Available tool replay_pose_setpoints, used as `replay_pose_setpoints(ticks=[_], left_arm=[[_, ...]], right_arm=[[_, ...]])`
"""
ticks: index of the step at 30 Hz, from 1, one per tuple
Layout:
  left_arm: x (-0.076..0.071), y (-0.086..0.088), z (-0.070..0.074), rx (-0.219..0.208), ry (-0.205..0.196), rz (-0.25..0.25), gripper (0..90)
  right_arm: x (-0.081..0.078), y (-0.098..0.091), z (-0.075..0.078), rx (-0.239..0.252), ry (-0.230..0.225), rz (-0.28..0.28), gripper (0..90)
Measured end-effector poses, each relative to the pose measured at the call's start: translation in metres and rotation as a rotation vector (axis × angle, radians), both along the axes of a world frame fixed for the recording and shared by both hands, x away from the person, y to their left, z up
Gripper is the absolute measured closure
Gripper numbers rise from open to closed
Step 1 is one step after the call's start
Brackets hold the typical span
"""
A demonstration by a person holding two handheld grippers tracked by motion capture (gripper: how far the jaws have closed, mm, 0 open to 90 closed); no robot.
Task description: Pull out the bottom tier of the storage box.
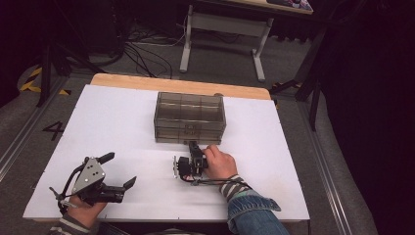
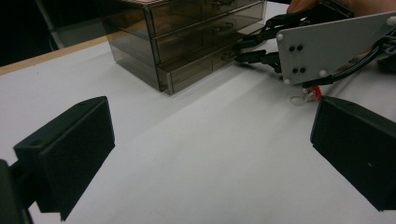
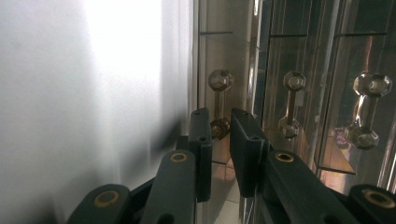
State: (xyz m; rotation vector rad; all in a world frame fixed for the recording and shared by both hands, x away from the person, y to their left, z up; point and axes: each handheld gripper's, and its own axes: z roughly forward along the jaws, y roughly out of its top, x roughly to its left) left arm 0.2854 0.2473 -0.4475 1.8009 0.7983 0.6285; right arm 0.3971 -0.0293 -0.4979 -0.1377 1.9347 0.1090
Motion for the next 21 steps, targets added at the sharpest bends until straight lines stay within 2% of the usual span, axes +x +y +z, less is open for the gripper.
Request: replay_pose_setpoints(ticks=[7, 10, 14, 18, 21], left_arm=[[0.000, 0.000, 0.000, 0.002, 0.000, -0.002, 0.5], [0.000, 0.000, 0.000, -0.001, 0.000, 0.000, 0.5], [0.000, 0.000, 0.000, -0.001, 0.001, 0.000, 0.5], [0.000, 0.000, 0.000, 0.003, -0.004, 0.001, 0.5], [0.000, 0.000, 0.000, -0.001, 0.001, 0.001, 0.5]], right_arm=[[0.000, 0.000, 0.005, 0.022, 0.050, -0.013, 76.7], [-0.001, -0.002, 0.010, 0.043, 0.064, 0.000, 72.9], [-0.003, -0.003, 0.019, 0.085, 0.122, 0.022, 71.8], [-0.005, -0.004, 0.026, 0.114, 0.133, 0.057, 71.8], [-0.007, -0.005, 0.029, 0.125, 0.149, 0.053, 71.8]])
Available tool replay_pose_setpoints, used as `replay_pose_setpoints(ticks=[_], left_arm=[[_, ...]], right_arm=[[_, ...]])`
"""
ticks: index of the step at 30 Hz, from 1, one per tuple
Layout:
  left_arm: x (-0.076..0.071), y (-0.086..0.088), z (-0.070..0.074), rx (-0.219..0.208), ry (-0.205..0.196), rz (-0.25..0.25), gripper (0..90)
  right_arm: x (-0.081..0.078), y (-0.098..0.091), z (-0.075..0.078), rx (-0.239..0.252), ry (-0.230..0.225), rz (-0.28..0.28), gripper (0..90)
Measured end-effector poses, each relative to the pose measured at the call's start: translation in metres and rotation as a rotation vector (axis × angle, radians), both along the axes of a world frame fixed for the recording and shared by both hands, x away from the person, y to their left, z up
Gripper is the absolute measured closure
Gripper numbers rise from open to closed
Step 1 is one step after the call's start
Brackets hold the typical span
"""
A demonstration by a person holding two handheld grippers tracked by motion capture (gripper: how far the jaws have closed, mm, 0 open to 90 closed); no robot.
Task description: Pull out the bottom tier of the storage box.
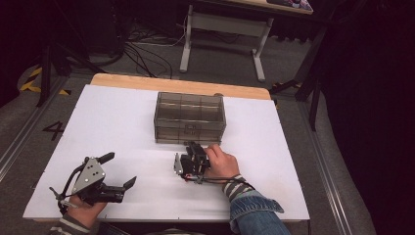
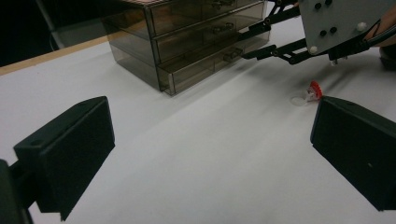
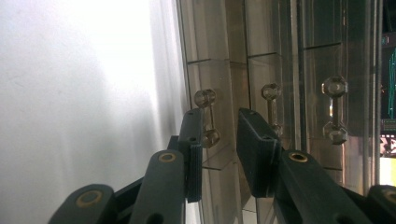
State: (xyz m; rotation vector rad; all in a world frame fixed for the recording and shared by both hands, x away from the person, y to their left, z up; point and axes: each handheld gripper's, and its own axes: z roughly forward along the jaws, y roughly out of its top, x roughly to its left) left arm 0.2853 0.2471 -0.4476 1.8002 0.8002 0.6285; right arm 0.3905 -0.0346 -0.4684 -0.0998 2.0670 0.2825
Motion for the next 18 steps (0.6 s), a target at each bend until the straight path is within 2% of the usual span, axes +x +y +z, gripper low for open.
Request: replay_pose_setpoints(ticks=[11, 18], left_arm=[[0.000, 0.000, 0.000, 0.002, -0.002, 0.001, 0.4], [0.000, 0.000, 0.000, 0.002, -0.002, 0.000, 0.5]], right_arm=[[-0.003, -0.002, 0.010, 0.051, 0.038, 0.024, 71.0], [-0.006, -0.006, 0.019, 0.114, 0.116, 0.069, 67.1]])
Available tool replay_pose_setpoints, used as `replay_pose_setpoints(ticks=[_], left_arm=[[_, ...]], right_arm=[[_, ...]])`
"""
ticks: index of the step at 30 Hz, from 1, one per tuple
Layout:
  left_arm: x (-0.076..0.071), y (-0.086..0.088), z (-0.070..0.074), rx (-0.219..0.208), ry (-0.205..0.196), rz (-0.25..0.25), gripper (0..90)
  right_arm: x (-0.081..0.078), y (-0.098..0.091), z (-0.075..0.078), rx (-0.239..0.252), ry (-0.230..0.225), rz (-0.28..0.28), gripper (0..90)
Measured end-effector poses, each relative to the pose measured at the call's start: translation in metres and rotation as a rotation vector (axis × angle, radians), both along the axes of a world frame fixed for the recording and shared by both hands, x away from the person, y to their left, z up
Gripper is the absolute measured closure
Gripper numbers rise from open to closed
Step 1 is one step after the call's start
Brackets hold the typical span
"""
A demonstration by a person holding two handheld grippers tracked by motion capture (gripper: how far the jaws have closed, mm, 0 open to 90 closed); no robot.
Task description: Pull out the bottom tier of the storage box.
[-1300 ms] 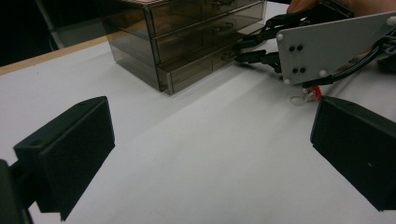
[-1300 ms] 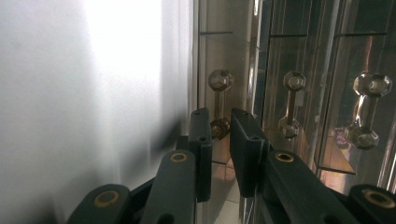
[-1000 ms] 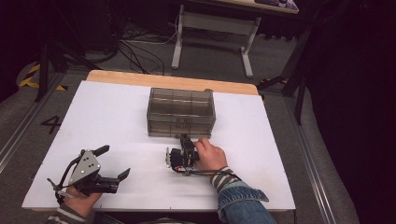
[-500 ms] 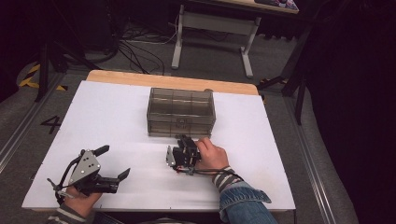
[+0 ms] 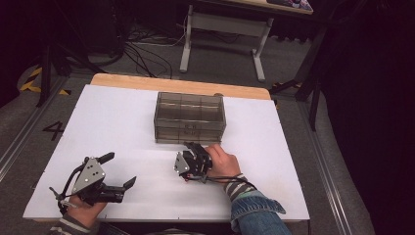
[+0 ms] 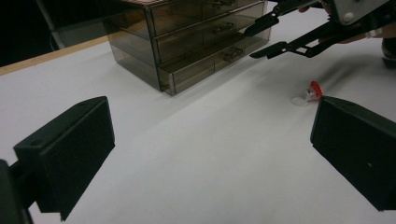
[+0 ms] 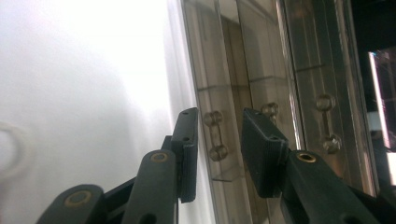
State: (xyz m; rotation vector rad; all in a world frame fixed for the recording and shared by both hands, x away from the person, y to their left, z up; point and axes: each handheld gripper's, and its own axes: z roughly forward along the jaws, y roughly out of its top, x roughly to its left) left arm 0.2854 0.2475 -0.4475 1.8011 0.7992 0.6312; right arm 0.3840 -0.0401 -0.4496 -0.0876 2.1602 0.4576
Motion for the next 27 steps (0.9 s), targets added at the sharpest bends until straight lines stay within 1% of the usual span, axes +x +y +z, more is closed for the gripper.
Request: replay_pose_setpoints(ticks=[1, 2, 3, 4, 6, 7, 10, 11, 14, 15, 16, 17, 18, 19, 20, 25, 26, 27], left_arm=[[0.000, 0.000, 0.000, 0.000, 0.000, 0.000, 0.5], [0.000, 0.000, 0.000, 0.000, 0.000, 0.000, 0.5], [0.000, 0.000, 0.000, 0.000, 0.000, 0.000, 0.5], [0.000, 0.000, 0.000, -0.003, -0.001, 0.001, 0.5], [0.000, 0.000, 0.000, -0.002, -0.001, 0.001, 0.5], [0.000, 0.000, 0.000, -0.003, -0.001, 0.001, 0.5], [0.000, 0.000, 0.000, -0.003, -0.001, 0.001, 0.5], [0.000, 0.000, 0.000, -0.002, 0.000, 0.001, 0.5], [0.000, 0.000, 0.000, -0.005, 0.000, 0.001, 0.5], [0.000, 0.000, 0.000, -0.005, 0.000, 0.001, 0.5], [0.000, 0.000, 0.000, -0.005, 0.000, 0.001, 0.5], [0.000, 0.000, 0.000, -0.002, -0.001, 0.001, 0.5], [0.000, 0.000, 0.000, -0.003, -0.001, 0.001, 0.5], [0.000, 0.000, 0.000, -0.002, -0.001, 0.001, 0.5], [0.000, 0.000, 0.000, -0.001, 0.000, 0.001, 0.5], [0.000, 0.000, 0.000, -0.003, -0.001, 0.001, 0.5], [0.000, 0.000, 0.000, -0.001, -0.001, 0.001, 0.5], [0.000, 0.000, 0.000, -0.001, -0.001, 0.000, 0.5]], right_arm=[[-0.001, 0.000, 0.002, 0.012, 0.009, 0.009, 66.5], [-0.002, -0.002, 0.004, 0.008, 0.022, 0.022, 65.5], [-0.002, -0.002, 0.005, 0.026, 0.030, 0.026, 65.2], [-0.002, -0.003, 0.007, 0.023, 0.043, 0.039, 64.7], [-0.002, -0.003, 0.009, 0.038, 0.048, 0.041, 64.5], [-0.002, -0.003, 0.010, 0.032, 0.056, 0.047, 64.4], [-0.001, -0.004, 0.011, 0.048, 0.066, 0.040, 64.0], [0.000, -0.004, 0.012, 0.046, 0.076, 0.047, 63.8], [0.002, -0.006, 0.015, 0.064, 0.113, 0.046, 63.4], [0.003, -0.007, 0.017, 0.070, 0.134, 0.045, 62.5], [0.005, -0.008, 0.018, 0.082, 0.163, 0.043, 62.5], [0.007, -0.009, 0.021, 0.083, 0.202, 0.048, 61.5], [0.009, -0.010, 0.023, 0.090, 0.228, 0.056, 60.9], [0.011, -0.011, 0.025, 0.108, 0.254, 0.055, 60.3], [0.013, -0.013, 0.027, 0.111, 0.279, 0.061, 59.9], [0.023, -0.018, 0.035, 0.153, 0.387, 0.077, 58.9], [0.025, -0.019, 0.036, 0.162, 0.394, 0.078, 58.8], [0.027, -0.020, 0.037, 0.177, 0.415, 0.067, 58.8]])
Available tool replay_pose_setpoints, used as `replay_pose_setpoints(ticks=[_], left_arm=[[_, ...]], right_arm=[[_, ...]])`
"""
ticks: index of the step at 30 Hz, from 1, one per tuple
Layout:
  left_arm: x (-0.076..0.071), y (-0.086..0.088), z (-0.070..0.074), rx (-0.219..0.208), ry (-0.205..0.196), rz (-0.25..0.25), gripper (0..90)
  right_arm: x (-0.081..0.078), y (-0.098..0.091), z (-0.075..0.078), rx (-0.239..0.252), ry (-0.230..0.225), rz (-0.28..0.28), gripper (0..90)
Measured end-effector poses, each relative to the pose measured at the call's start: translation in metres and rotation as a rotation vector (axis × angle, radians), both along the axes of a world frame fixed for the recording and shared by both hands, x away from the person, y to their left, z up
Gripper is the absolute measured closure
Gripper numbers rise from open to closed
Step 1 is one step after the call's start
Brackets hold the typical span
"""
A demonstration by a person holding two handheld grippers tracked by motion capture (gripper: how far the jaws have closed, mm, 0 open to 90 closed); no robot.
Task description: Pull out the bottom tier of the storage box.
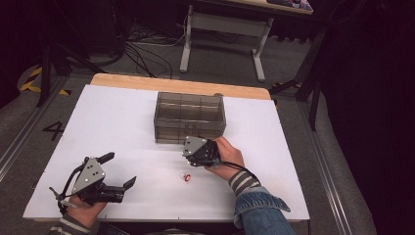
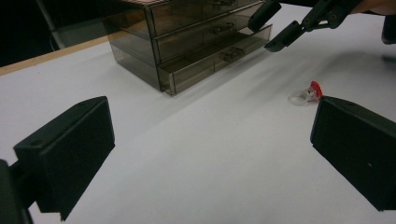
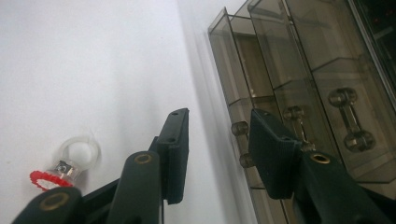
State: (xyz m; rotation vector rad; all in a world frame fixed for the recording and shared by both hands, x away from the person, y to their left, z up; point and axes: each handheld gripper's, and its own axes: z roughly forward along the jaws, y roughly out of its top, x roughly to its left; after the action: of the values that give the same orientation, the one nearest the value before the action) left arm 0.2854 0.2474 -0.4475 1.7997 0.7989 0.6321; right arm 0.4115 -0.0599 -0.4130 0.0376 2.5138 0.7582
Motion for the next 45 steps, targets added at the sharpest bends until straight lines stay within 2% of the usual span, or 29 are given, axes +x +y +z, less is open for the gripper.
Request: replay_pose_setpoints(ticks=[9, 12, 21, 24, 26, 28, 30, 31, 33, 43, 45], left_arm=[[0.000, 0.000, 0.000, 0.000, 0.000, -0.001, 0.5], [0.000, 0.000, 0.000, 0.000, 0.004, -0.002, 0.5], [0.000, 0.000, 0.000, 0.001, 0.005, -0.004, 0.5], [0.001, 0.000, 0.000, -0.001, 0.004, -0.004, 0.5], [0.001, 0.000, 0.000, 0.000, 0.006, -0.003, 0.5], [0.001, 0.000, 0.000, 0.000, 0.005, -0.004, 0.5], [0.001, 0.000, 0.000, -0.001, 0.006, -0.004, 0.5], [0.001, 0.000, 0.000, 0.000, 0.006, -0.004, 0.5], [0.001, 0.000, 0.000, 0.000, 0.006, -0.004, 0.5], [0.001, 0.000, 0.000, -0.001, 0.006, -0.003, 0.5], [0.001, 0.000, 0.000, 0.001, 0.006, -0.004, 0.5]], right_arm=[[0.015, -0.002, 0.002, -0.001, 0.058, -0.028, 58.7], [0.021, -0.002, 0.001, -0.021, 0.066, -0.034, 58.8], [0.037, -0.004, -0.008, -0.059, 0.062, -0.064, 58.8], [0.040, -0.003, -0.012, -0.056, 0.059, -0.080, 58.8], [0.043, -0.003, -0.014, -0.073, 0.067, -0.071, 58.8], [0.045, -0.002, -0.017, -0.072, 0.068, -0.084, 58.8], [0.047, -0.002, -0.019, -0.095, 0.066, -0.070, 59.0], [0.048, -0.002, -0.021, -0.089, 0.063, -0.088, 59.4], [0.050, -0.002, -0.022, -0.107, 0.070, -0.076, 60.2], [0.056, 0.001, -0.031, -0.143, 0.039, -0.091, 64.7], [0.055, 0.002, -0.031, -0.130, 0.034, -0.110, 65.0]])
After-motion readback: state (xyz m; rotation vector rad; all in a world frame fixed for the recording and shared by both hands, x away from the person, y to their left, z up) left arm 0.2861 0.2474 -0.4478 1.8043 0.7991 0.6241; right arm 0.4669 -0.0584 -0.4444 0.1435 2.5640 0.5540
